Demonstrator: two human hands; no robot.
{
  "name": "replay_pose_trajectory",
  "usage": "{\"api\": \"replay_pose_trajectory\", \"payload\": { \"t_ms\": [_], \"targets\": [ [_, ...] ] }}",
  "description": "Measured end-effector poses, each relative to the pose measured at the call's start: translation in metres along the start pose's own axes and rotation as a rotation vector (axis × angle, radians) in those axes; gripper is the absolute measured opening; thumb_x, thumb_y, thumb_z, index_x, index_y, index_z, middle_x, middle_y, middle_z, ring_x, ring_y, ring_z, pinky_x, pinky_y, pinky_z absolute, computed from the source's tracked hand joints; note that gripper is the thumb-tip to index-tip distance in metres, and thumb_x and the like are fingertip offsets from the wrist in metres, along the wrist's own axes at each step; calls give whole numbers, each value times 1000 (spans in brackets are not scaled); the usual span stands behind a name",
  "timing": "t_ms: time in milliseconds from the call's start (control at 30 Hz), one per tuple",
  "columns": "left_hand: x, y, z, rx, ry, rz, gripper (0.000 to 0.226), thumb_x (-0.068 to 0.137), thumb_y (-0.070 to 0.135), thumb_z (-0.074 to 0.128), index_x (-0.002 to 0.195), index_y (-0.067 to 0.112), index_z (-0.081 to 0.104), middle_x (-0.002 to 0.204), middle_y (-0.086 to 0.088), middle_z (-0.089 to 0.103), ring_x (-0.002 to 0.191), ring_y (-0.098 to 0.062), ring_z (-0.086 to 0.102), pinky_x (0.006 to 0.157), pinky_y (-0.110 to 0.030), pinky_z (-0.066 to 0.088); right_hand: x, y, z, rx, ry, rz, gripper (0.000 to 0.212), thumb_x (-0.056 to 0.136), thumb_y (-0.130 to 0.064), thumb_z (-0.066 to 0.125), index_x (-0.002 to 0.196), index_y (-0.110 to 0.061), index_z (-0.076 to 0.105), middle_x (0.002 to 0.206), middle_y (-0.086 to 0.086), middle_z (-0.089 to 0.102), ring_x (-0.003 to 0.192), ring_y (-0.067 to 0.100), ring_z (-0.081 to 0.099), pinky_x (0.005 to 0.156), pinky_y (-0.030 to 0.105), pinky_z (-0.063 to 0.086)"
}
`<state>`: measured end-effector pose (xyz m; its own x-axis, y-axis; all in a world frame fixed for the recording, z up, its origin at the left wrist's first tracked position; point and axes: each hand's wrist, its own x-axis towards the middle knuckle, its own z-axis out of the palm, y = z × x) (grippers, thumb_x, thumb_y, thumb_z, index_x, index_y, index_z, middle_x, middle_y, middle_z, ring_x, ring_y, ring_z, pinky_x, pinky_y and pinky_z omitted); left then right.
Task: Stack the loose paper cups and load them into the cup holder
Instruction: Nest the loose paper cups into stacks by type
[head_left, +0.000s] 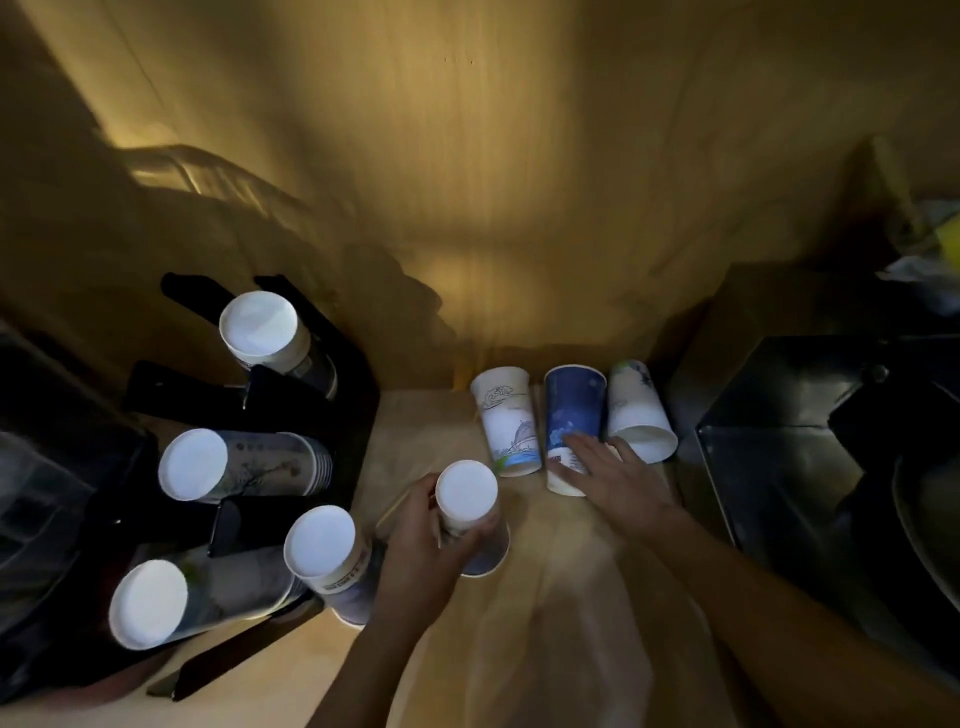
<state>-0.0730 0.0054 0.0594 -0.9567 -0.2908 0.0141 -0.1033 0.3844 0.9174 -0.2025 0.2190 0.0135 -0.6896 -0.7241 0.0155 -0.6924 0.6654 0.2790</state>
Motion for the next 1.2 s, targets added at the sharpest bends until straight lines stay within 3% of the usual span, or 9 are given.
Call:
{"api": "replay_pose_trajectory", "payload": {
  "t_ms": [133,300,400,500,600,800,900,1000,1200],
  "targets": [
    [2,-3,-3,82,-15,-6,53,72,26,77,102,48,39,106,34,47,102,22,45,76,0,41,10,-1,7,-83,56,-160,51,58,-19,82,105,-27,67,117,9,67,109,22,62,80,38,54],
    [2,-10,-2,46,-21,-51,55,71,26,77,107,46,40,112,28,51,106,16,47,87,-23,49,20,2,6,-113,33,-219,52,47,-32,87,96,-30,69,113,3,70,106,20,63,77,43,56],
    [3,-12,-1,51,-14,-53,56,71,28,77,109,46,40,114,25,53,107,11,49,89,-29,50,22,11,5,-103,97,-214,53,53,-28,82,103,-25,66,114,5,69,107,23,63,77,47,55],
    [4,-14,2,70,31,-34,56,70,26,78,109,40,42,113,15,55,107,1,52,88,-28,49,25,15,-5,-2,225,-3,57,60,-26,74,114,-17,59,117,8,65,109,23,61,85,45,47],
    [5,-15,7,54,43,-42,56,68,27,78,107,42,40,110,17,54,106,-2,52,85,-20,45,29,18,-24,314,382,278,58,69,-34,61,119,-9,49,114,12,62,103,30,60,89,42,28],
    [9,-16,10,-7,14,-67,57,67,25,80,104,44,41,111,27,50,104,6,52,81,-15,45,25,24,-90,944,692,627,64,68,-35,78,120,-20,44,116,9,59,106,21,48,91,49,44],
    [10,-12,10,-48,12,-83,55,65,23,82,101,41,45,109,24,54,101,15,50,73,-9,48,20,28,-124,1101,813,599,51,73,-37,72,115,-20,48,112,3,57,103,21,55,84,40,50],
    [9,-8,10,-94,1,-106,55,64,18,82,101,37,45,108,21,54,99,16,50,73,-15,47,13,29,-157,1200,913,514,43,74,-40,65,110,-22,50,104,-10,55,98,9,54,78,27,49],
    [6,-4,7,-121,-67,-107,56,67,5,77,102,37,47,106,23,55,95,15,54,78,-18,48,-2,2,-174,1231,825,324,40,73,-44,62,108,-41,44,108,-18,52,100,13,56,78,36,51]
  ]
}}
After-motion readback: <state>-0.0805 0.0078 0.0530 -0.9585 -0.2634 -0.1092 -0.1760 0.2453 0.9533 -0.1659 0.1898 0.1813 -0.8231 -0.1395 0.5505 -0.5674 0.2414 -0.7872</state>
